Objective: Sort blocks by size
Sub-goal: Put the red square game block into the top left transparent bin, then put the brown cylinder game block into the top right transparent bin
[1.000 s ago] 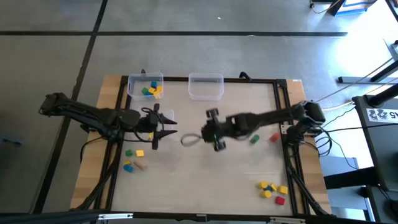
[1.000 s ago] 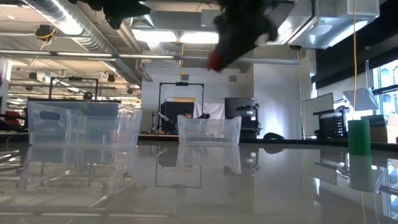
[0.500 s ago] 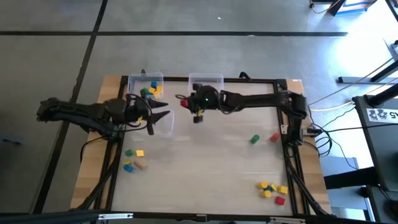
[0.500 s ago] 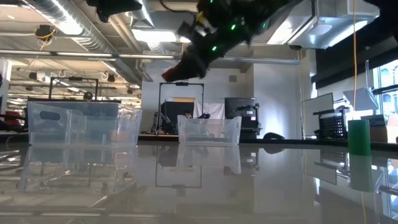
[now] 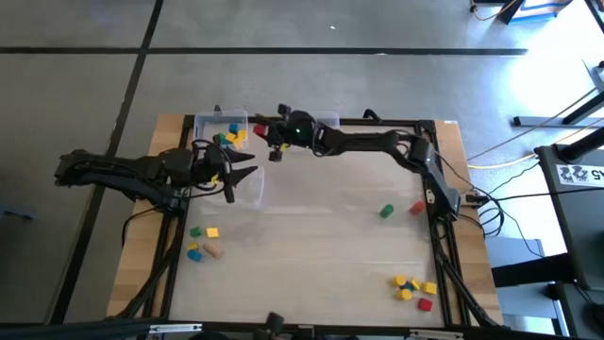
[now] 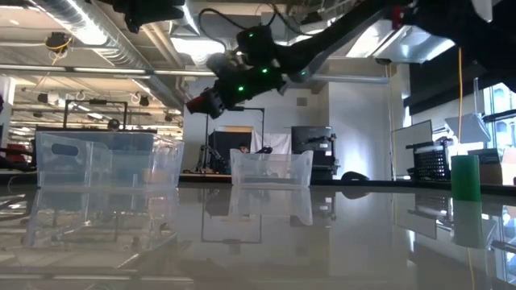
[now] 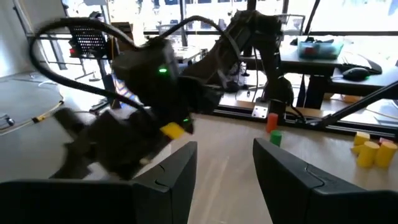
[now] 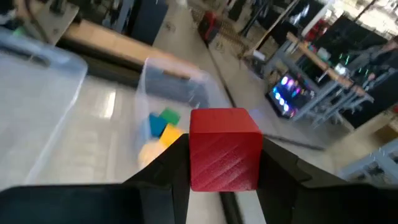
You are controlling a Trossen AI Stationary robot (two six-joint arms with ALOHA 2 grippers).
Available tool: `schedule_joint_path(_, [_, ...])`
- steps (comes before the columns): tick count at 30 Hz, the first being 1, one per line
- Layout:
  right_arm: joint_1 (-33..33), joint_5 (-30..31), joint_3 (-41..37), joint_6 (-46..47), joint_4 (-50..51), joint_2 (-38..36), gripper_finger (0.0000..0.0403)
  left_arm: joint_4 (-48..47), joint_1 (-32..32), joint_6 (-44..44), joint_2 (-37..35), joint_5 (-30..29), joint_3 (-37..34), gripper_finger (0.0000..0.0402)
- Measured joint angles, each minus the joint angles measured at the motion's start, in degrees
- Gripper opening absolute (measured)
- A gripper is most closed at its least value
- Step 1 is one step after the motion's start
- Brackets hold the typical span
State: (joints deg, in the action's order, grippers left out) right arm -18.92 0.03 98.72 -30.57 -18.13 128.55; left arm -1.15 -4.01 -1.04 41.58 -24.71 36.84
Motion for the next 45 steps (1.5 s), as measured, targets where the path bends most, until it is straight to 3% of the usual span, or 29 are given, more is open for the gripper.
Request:
schedule_joint_path(14, [-0.98, -3.71, 25.32, 0.58, 1.69, 18.54, 0.0143, 0.19, 0.06, -0.02, 0.13, 0.04, 0.0, 0.0155])
schedule_joint_path(19, [-0.98, -3.3, 30.73, 2.12, 1.63, 23.21, 0.0144, 0.11, 0.04, -0.02, 0.15, 0.04, 0.0, 0.0155])
schedule_joint_path(26, [-0.94, -1.59, 31.73, 1.56, 0.53, 24.59, 0.0161, 0.0, 0.04, -0.33, 0.15, 0.04, 0.0, 0.0155])
schedule_joint_path(37, [-0.92, -1.57, 31.78, 1.38, 1.69, 24.58, 0.0256, -0.63, 0.04, -0.46, 0.15, 0.04, 0.0, 0.0155])
schedule_joint_path(45, [-0.83, -4.48, 31.69, -0.29, 6.41, 21.46, 0.0268, -0.72, 0.04, 0.8, 0.15, 0.04, 0.0, 0.0155])
